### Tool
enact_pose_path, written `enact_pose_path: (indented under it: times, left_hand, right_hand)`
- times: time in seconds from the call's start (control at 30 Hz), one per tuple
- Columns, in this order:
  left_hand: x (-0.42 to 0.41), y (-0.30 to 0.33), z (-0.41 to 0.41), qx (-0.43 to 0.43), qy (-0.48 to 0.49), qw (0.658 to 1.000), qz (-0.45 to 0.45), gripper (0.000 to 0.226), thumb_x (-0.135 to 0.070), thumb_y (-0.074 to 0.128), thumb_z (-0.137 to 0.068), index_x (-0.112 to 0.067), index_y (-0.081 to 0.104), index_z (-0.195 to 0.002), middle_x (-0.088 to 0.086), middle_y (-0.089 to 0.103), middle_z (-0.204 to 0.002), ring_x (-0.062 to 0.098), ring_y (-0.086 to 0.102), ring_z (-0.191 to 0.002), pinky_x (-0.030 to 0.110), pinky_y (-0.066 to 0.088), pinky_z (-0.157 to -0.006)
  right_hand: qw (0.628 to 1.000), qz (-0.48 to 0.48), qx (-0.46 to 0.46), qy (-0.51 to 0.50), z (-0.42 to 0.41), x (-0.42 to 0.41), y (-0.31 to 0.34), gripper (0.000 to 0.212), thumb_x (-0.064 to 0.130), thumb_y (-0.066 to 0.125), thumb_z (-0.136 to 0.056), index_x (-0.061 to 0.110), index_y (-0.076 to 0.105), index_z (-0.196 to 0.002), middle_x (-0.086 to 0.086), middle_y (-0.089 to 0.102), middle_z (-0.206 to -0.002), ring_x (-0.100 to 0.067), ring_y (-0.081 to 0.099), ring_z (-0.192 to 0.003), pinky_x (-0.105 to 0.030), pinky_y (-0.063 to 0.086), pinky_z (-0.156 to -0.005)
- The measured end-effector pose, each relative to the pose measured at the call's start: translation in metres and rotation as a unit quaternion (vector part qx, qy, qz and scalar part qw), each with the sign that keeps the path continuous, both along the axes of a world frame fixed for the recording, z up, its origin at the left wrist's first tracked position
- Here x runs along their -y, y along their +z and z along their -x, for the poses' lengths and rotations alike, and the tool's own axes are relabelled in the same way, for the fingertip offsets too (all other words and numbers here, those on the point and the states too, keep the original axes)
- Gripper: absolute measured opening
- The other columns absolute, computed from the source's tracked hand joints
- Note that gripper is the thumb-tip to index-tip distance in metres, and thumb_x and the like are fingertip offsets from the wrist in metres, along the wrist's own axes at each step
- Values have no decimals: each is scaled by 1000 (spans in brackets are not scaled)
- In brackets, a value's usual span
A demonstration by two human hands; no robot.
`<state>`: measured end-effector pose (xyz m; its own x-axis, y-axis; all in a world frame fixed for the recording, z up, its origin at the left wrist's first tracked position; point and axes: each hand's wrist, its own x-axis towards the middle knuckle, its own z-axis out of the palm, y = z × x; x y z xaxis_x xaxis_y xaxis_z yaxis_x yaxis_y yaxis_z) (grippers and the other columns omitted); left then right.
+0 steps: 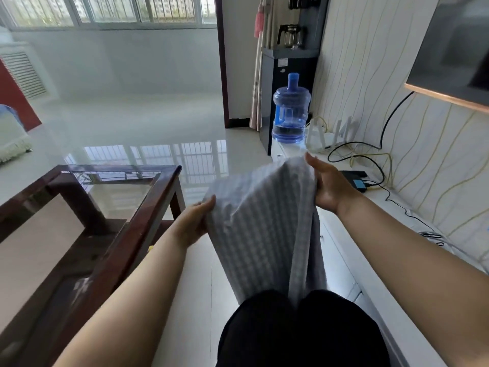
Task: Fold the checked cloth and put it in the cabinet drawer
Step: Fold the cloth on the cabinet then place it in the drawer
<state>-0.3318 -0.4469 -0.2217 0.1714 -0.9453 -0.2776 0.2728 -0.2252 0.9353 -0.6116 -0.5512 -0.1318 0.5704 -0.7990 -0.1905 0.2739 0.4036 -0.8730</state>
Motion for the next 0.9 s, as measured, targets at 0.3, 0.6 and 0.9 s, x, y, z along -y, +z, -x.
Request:
enact_pose_path:
  times: [0.3,0.6,0.9]
  left_hand:
    - [26,41,-28,104,224,969,-25,37,-42,60,-89,-20,63,-119,2,66,-115,20,61,-104,38,47,-97]
    - [34,78,-54,171,269,947,-43,101,-51,90,-40,-2,56,-122,15,65,-117,29,66,-100,42,54,-91]
    - [16,120,5,678,58,733,15,43,-15,68,-77,-18,57,-119,18,58,-113,36,53,-110,39,47,-88]
  right_hand:
    - [975,33,-210,-64,7,1,-18,13,8,54,-94,-2,62,-95,-9,68,-84,-18,66,-70,-25,57,-54]
    - [874,333,-336,-114,-16,-5,10,52,13,65,-87,9,46,-136,-6,52,-123,-14,50,-104,-24,43,-84]
    - [658,431,-612,-77,14,5,14,25,6,52,-83,14,62,-105,-13,62,-110,-30,58,-101,-31,43,-78]
